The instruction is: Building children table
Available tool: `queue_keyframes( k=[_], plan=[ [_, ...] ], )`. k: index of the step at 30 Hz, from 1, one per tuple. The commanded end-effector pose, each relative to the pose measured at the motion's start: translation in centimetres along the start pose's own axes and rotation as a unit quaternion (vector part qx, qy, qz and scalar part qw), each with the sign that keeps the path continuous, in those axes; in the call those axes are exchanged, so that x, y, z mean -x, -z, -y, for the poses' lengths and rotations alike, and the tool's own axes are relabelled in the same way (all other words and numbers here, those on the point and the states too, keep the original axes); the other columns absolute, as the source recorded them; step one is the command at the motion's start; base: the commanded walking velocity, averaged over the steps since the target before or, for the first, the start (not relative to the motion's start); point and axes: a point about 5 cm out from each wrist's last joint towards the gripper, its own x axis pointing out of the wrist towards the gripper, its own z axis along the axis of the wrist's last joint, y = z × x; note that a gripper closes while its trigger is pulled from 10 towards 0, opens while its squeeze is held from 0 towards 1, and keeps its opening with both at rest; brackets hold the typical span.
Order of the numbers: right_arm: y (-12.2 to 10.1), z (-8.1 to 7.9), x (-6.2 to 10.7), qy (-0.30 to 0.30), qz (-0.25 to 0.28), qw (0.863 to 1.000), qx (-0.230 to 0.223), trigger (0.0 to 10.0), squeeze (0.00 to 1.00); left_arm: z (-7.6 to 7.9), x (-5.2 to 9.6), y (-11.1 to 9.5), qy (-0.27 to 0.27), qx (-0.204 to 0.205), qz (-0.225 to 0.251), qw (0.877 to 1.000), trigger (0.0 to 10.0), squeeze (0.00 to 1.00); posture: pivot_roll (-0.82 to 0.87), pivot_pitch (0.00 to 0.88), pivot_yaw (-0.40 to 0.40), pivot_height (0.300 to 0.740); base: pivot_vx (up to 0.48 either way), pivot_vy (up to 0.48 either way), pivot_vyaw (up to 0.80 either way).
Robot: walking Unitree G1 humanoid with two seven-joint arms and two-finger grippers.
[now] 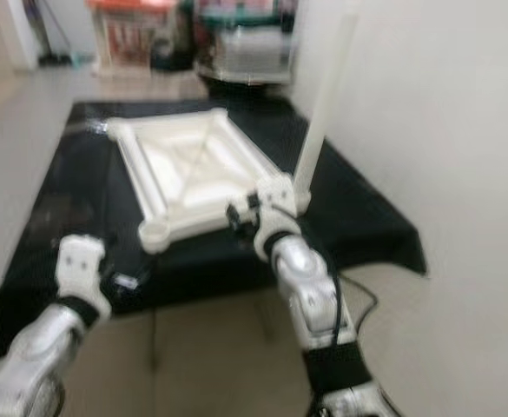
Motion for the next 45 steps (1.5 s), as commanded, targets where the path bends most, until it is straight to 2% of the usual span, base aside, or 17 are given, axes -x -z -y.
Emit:
queue_keyframes(
  k=[1,5,45],
  plan=[
    [-0.2,0.0,0.1,-0.004,0.01,1.0,0.003,10.0,0.0,0.1,0.0,0.1,0.003,-0.004,-0.004,1.0,10.0,0.0,0.11,0.0,-0.119,0.74,0.0,0.0,0.0],
    [-0.1,0.1,0.1,-0.002,0.007,1.0,0.013,10.0,0.0,0.1,0.0,0.1,0.004,-0.006,-0.004,1.0,10.0,0.0,0.11,0.0,-0.12,0.74,0.0,0.0,0.0],
    [0.4,1.3,0.5,0.027,0.006,1.0,0.009,10.0,0.0,0.1,-0.1,0.1,0.002,-0.005,-0.009,1.0,10.0,0.0,0.1,0.0,-0.112,0.74,0.0,0.0,0.0]
  ],
)
